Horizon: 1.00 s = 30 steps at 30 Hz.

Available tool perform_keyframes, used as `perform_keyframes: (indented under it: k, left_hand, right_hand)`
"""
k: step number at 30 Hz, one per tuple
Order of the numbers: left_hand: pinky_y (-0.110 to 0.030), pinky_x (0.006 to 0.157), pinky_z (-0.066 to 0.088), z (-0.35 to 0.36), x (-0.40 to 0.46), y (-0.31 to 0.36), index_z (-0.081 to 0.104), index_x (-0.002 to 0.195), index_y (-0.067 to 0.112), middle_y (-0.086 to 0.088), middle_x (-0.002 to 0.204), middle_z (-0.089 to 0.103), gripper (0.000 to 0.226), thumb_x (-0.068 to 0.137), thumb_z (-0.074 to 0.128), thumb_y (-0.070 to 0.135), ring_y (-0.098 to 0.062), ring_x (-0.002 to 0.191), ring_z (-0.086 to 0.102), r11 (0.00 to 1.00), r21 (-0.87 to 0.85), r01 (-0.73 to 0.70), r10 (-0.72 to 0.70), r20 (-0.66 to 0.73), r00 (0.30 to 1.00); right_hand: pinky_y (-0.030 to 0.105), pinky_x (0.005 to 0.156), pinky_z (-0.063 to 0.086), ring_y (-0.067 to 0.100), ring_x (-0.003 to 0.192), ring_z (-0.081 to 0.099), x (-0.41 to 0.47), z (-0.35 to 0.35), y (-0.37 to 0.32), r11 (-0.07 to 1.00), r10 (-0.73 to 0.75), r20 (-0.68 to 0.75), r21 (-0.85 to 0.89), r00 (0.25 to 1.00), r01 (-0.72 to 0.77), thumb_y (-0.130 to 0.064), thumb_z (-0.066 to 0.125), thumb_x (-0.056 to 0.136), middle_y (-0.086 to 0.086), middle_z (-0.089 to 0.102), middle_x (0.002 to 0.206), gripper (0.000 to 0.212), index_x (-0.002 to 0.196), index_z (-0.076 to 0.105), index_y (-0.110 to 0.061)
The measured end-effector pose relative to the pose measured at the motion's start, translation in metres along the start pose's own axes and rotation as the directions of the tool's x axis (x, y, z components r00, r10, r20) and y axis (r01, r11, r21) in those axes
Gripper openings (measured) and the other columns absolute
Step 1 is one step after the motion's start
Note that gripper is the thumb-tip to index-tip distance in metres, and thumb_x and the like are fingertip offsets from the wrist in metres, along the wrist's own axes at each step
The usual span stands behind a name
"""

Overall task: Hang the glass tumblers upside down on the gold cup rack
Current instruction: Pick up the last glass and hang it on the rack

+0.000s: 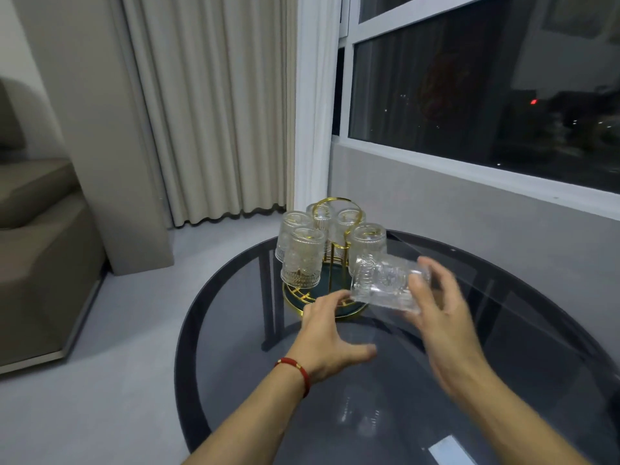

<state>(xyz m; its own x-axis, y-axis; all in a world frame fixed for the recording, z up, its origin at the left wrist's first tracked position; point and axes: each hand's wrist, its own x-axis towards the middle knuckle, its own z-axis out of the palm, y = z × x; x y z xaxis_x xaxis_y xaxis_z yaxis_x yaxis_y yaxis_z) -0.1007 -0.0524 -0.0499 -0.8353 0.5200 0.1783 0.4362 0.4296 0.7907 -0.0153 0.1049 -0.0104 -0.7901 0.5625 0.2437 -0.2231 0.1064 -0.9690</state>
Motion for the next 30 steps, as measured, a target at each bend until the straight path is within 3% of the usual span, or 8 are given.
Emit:
perform_keyframes:
  k: [2,3,9,15,19,26,30]
  left_hand:
    - [-0.035,0.115,0.034,-0.004,0.002,-0.020,0.039,0.150,0.025,0.004,0.147,0.041,0.093,0.069,0.085,0.032,-0.017,0.140,0.029,0.955,0.290,-0.055,0.049,0.029,0.998]
    - [-0.040,0.116,0.035,-0.003,0.004,-0.024,0.039,0.150,0.024,0.003,0.149,0.041,0.093,0.069,0.084,0.033,-0.019,0.141,0.028,0.932,0.358,-0.062,0.050,0.042,0.998]
    - [-0.045,0.110,0.042,-0.001,0.012,-0.046,0.039,0.149,0.027,0.003,0.148,0.044,0.091,0.070,0.080,0.045,-0.020,0.137,0.037,0.875,0.477,-0.079,0.072,0.034,0.997]
    - [-0.042,0.112,0.041,0.002,0.009,-0.051,0.040,0.150,0.024,0.001,0.149,0.045,0.078,0.081,0.070,0.045,-0.021,0.138,0.039,0.863,0.499,-0.074,0.077,0.013,0.997]
    - [-0.043,0.109,0.043,0.003,0.008,-0.048,0.037,0.151,0.023,-0.006,0.143,0.044,0.077,0.084,0.070,0.041,-0.028,0.133,0.041,0.873,0.488,-0.020,0.006,0.029,1.000]
    - [-0.045,0.110,0.041,0.000,0.006,-0.044,0.034,0.152,0.020,-0.009,0.144,0.044,0.075,0.086,0.068,0.034,-0.030,0.135,0.040,0.860,0.511,-0.002,-0.011,0.024,1.000]
    - [-0.047,0.104,0.043,-0.007,0.004,-0.037,0.038,0.148,0.018,-0.010,0.140,0.051,0.067,0.088,0.064,0.033,-0.032,0.131,0.043,0.853,0.522,-0.014,0.002,0.024,1.000]
  right_hand:
    - [0.051,0.103,0.053,0.016,0.120,0.063,0.011,0.001,-0.018,0.935,-0.160,-0.015,-0.323,0.987,0.147,-0.051,0.059,0.099,-0.002,0.063,0.137,0.050,0.147,0.047,-0.049]
    - [0.051,0.104,0.052,0.018,0.124,0.059,0.017,0.000,-0.027,0.897,-0.200,0.002,-0.403,0.980,0.184,-0.054,0.059,0.098,-0.001,0.059,0.142,0.054,0.150,0.044,-0.051]
    - [0.049,0.110,0.046,0.027,0.137,0.052,0.060,0.040,-0.060,0.715,-0.310,0.151,-0.614,0.939,0.335,-0.051,0.065,0.095,0.007,0.058,0.147,0.064,0.156,0.045,-0.040]
    - [0.046,0.103,0.044,0.030,0.129,0.056,0.083,0.065,-0.060,0.568,-0.279,0.258,-0.732,0.925,0.376,-0.052,0.066,0.092,0.010,0.063,0.134,0.057,0.146,0.055,-0.036]
    - [0.039,0.092,0.041,0.030,0.123,0.057,0.089,0.077,-0.046,0.504,-0.245,0.301,-0.773,0.922,0.386,-0.054,0.063,0.092,0.010,0.062,0.126,0.056,0.144,0.056,-0.036]
    - [0.050,0.109,0.041,0.035,0.134,0.050,0.092,0.094,-0.025,0.392,-0.146,0.391,-0.821,0.909,0.416,-0.048,0.057,0.096,0.015,0.059,0.135,0.056,0.149,0.054,-0.031]
    - [0.052,0.105,0.047,0.038,0.129,0.051,0.085,0.099,-0.014,0.298,-0.130,0.430,-0.842,0.893,0.449,-0.043,0.050,0.102,0.015,0.050,0.139,0.050,0.149,0.052,-0.027]
